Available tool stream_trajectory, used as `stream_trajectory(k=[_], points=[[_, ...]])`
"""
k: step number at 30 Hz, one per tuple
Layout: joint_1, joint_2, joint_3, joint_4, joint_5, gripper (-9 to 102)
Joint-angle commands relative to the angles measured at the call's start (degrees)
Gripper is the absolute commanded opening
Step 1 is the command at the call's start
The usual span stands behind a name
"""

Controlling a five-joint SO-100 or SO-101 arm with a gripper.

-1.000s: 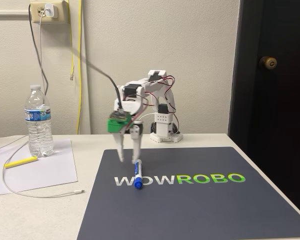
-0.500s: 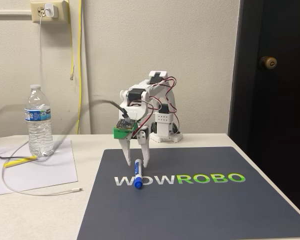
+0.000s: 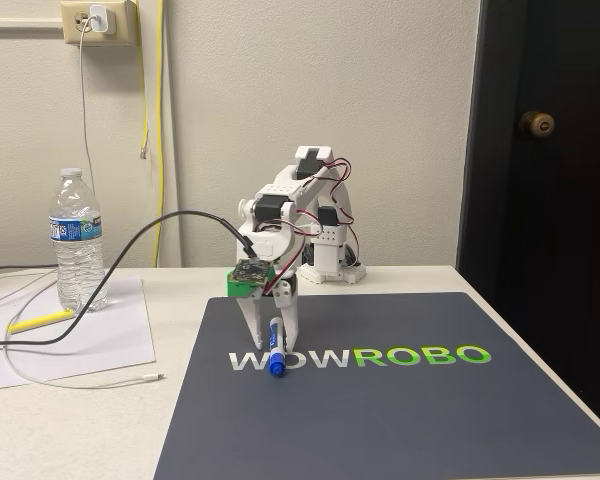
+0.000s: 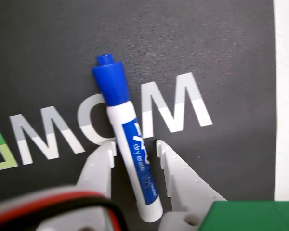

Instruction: Pick up the blue marker.

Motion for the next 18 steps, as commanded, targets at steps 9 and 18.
stream_trajectory(k=[9, 18], points=[[0.70, -0.53, -2.02, -2.11, 0.26, 8], [0.53, 0.18, -2.02, -1.41, 1.49, 7]])
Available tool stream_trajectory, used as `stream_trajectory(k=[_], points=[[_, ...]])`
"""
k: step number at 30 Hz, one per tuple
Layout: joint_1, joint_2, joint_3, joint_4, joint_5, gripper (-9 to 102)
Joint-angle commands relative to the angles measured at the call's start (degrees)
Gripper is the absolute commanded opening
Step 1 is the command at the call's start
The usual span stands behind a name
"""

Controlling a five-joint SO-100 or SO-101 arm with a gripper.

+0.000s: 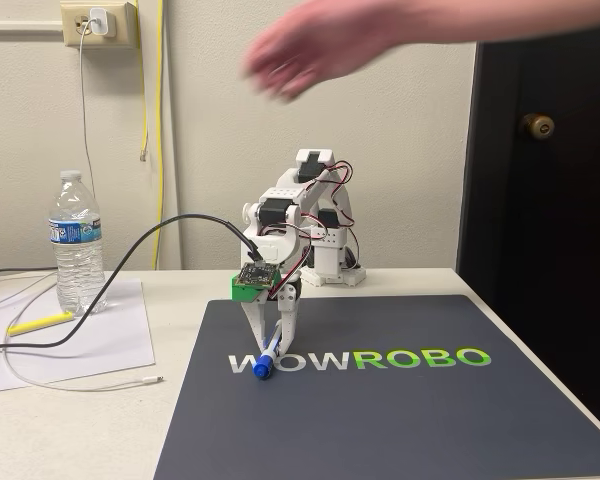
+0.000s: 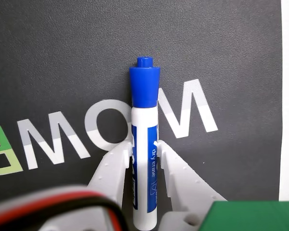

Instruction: Pick up the blue marker.

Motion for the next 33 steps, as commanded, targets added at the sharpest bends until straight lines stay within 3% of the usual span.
stream_trajectory(k=[1, 21, 26, 33], points=[[0.44, 1.49, -1.85, 0.18, 1.23, 7], [-2.46, 6.15, -2.55, 3.16, 8.79, 7], [-3.08, 5.71, -2.55, 2.64, 10.28, 1], [-3.16, 5.80, -2.55, 2.72, 11.07, 0]])
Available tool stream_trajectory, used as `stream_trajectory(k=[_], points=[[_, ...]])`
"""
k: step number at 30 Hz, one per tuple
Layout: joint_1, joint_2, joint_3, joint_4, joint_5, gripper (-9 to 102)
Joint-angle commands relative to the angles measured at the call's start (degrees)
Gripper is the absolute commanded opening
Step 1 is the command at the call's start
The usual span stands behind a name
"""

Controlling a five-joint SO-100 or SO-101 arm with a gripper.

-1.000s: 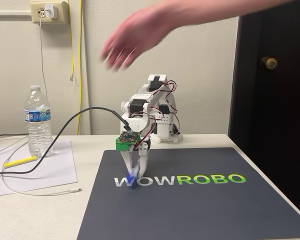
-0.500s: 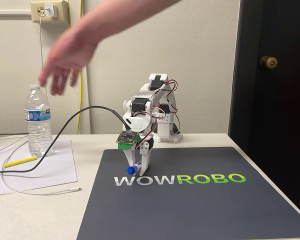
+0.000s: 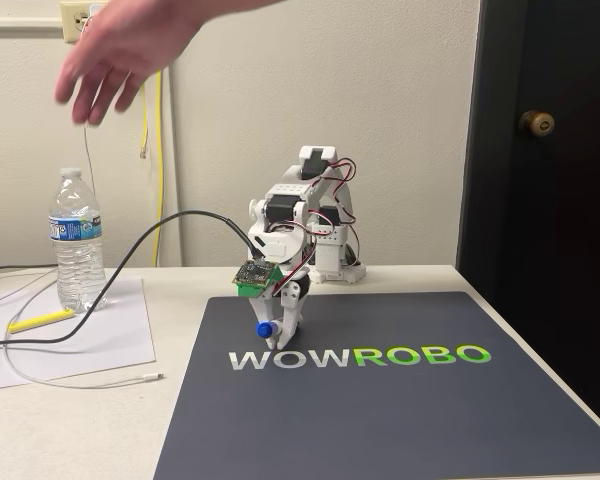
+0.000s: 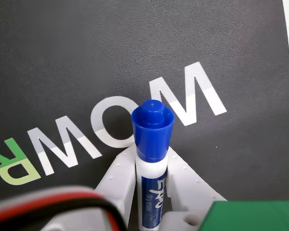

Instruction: Pick up the blue marker.

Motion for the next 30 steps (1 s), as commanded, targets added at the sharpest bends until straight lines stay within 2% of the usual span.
stream_trajectory(k=[1, 9, 23, 30], points=[[-0.44, 4.92, -1.76, -0.35, 0.53, 0], [-0.88, 10.20, -1.76, 2.72, 5.80, 0], [-6.77, 24.61, -1.76, 6.68, 30.67, 1], [-9.49, 34.37, -1.14, 7.12, 46.32, 1]])
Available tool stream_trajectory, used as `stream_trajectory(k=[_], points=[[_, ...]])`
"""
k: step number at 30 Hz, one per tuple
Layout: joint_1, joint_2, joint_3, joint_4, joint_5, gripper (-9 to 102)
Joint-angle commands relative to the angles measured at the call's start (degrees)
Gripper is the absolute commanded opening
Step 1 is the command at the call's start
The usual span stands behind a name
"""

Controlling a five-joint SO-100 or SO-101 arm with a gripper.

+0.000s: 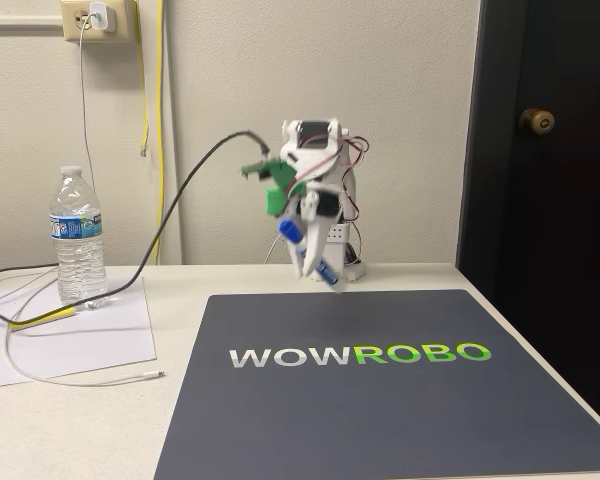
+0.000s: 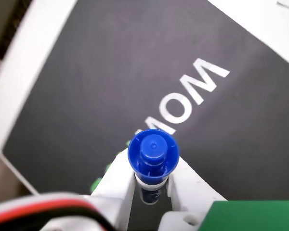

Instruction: Pick up the blue marker.

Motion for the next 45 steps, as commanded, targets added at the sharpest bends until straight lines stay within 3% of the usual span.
stream_trajectory(k=[1, 11, 23, 34, 45], points=[[-1.05, 7.65, -1.23, 0.53, 5.71, 1], [-4.04, 22.85, 0.97, -0.44, 21.97, 1], [-4.83, 55.90, 34.54, -21.45, 33.93, 1], [-9.58, 64.51, 39.90, -27.25, 43.42, 1], [-15.38, 68.99, 44.91, -28.83, 43.86, 1]])
